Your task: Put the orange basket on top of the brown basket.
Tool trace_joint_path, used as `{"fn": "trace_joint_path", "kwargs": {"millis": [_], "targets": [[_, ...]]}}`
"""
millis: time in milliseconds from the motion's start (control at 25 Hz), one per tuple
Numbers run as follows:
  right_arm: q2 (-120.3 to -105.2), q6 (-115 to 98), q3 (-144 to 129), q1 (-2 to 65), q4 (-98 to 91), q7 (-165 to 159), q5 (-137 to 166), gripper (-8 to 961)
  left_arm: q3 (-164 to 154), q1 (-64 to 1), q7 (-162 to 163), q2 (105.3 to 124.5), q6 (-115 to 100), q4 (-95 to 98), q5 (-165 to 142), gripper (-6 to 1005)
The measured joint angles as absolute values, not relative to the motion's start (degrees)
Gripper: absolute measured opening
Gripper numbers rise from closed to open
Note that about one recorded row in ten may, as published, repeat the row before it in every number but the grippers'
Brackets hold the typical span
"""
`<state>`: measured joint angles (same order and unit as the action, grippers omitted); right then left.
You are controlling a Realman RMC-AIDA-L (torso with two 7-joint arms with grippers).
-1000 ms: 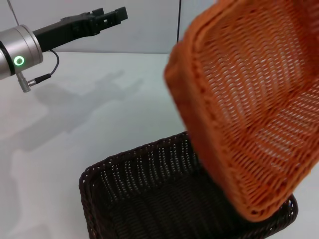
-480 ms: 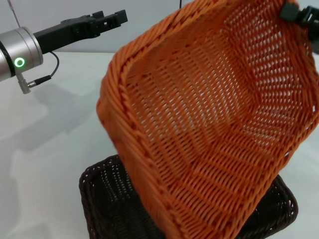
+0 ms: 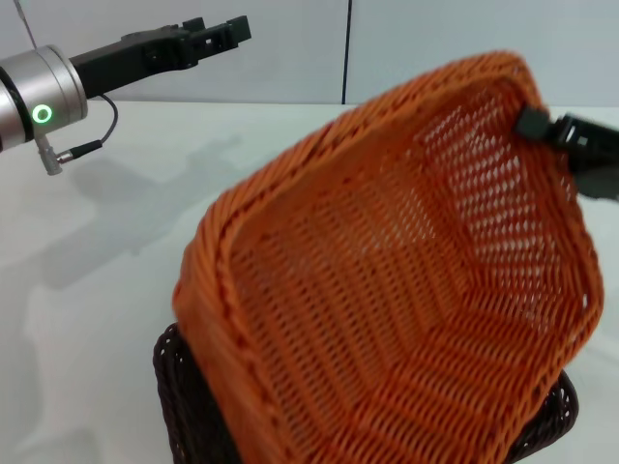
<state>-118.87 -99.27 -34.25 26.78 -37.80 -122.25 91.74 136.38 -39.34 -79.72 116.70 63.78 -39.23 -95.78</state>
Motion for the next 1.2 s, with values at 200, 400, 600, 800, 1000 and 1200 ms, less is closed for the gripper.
{"fn": "trace_joint_path", "kwargs": {"millis": [200,400,600,800,1000,1200], "targets": [[-118.91,-98.9,-38.7,24.7,-37.3,-121.0,92.6,278,136.3,-39.8,-79.7,116.64,63.5,-38.6,-95.9,834],[-118.68,-98.2,-41.1,24.4,-37.7,-121.7,95.2,285,136.3,-40.3,-79.7,116.63,63.4,-38.5,-95.9,834],[-118.50,-97.6,-40.1,23.2,-40.0,-123.0,95.3,451,136.3,-40.7,-79.9,116.62,63.0,-38.2,-95.9,834],[-117.75,-97.0,-37.8,22.2,-42.6,-124.2,95.5,565,136.3,-40.9,-80.2,116.62,62.8,-37.5,-95.9,834],[-115.86,-95.6,-31.7,21.2,-43.1,-123.0,95.5,656,136.3,-40.9,-80.3,116.63,62.5,-37.4,-95.9,834],[-115.28,-94.6,-21.1,20.5,-42.6,-113.1,95.2,756,136.9,-40.6,-81.0,116.73,62.4,-37.4,-95.6,834]]}}
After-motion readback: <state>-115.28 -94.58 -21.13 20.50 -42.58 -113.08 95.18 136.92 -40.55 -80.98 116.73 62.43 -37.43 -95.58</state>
